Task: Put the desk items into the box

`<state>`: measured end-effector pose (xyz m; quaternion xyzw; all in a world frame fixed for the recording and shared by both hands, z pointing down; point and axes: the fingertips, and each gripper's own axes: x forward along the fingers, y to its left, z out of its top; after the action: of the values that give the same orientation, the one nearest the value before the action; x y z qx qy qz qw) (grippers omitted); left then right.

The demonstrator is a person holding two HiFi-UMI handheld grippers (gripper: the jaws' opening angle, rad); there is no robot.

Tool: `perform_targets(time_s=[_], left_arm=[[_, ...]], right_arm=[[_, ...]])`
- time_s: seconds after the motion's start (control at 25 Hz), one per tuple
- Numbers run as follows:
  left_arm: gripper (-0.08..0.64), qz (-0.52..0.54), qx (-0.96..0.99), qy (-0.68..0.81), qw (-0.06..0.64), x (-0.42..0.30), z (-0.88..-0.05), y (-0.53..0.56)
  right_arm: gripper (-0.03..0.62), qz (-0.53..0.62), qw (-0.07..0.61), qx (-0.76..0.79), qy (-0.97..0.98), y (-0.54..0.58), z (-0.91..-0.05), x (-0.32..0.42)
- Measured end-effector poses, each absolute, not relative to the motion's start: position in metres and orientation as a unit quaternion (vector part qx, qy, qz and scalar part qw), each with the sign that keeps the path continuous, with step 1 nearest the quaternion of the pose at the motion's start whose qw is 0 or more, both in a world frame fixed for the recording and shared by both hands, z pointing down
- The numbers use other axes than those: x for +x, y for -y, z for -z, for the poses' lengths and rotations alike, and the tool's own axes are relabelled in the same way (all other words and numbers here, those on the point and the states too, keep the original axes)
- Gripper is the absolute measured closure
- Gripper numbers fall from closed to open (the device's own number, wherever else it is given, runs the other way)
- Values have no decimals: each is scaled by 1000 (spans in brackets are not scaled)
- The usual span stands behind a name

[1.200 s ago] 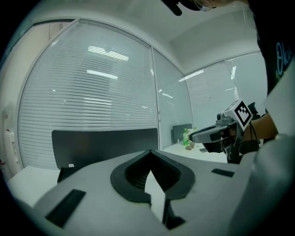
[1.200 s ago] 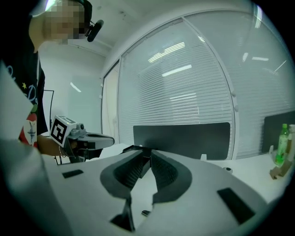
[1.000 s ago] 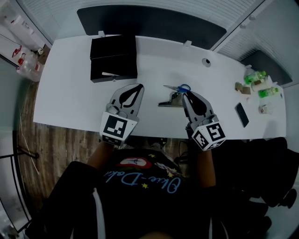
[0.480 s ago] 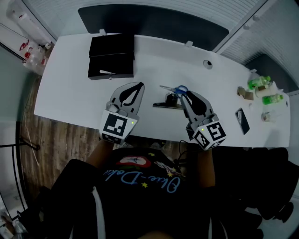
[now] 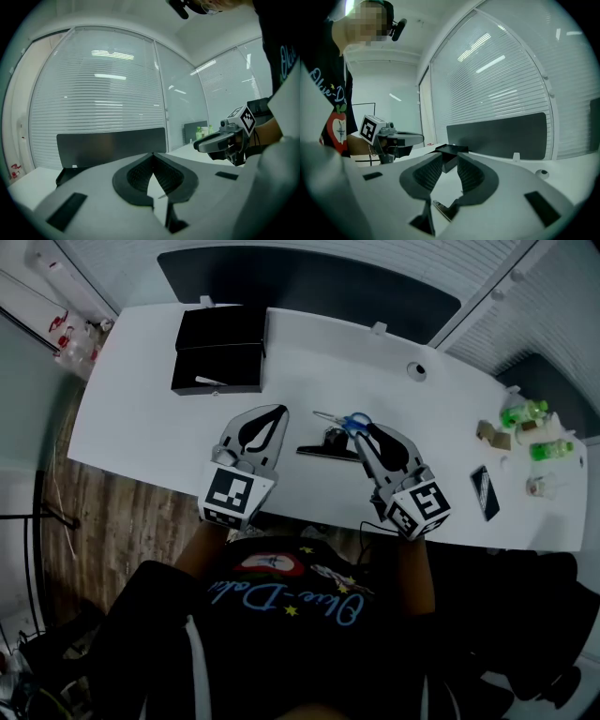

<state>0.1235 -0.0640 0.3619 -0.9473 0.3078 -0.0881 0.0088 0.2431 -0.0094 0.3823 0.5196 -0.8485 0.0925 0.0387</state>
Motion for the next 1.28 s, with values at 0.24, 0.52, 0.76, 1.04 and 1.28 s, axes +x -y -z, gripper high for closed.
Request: perform_targets(time_s=[0.24, 0.52, 0.76, 1.04, 1.28], left_arm=[[552, 90, -941, -327, 17, 133, -366, 59], [552, 81, -929, -361, 12, 141, -363, 55], [552, 77, -916, -394, 19, 140, -363, 47], [552, 80, -906, -414, 12, 126, -366, 35], [552, 76, -909, -409, 15, 126, -364, 37]], right_arm=[[479, -102, 45, 488, 866, 10, -396, 251], [476, -115, 59, 445, 886, 13, -407, 255], [469, -123, 76, 405, 903, 11, -420, 252], [469, -136, 96, 357, 919, 10, -435, 240], [469, -147, 107, 354, 917, 16, -448, 238]])
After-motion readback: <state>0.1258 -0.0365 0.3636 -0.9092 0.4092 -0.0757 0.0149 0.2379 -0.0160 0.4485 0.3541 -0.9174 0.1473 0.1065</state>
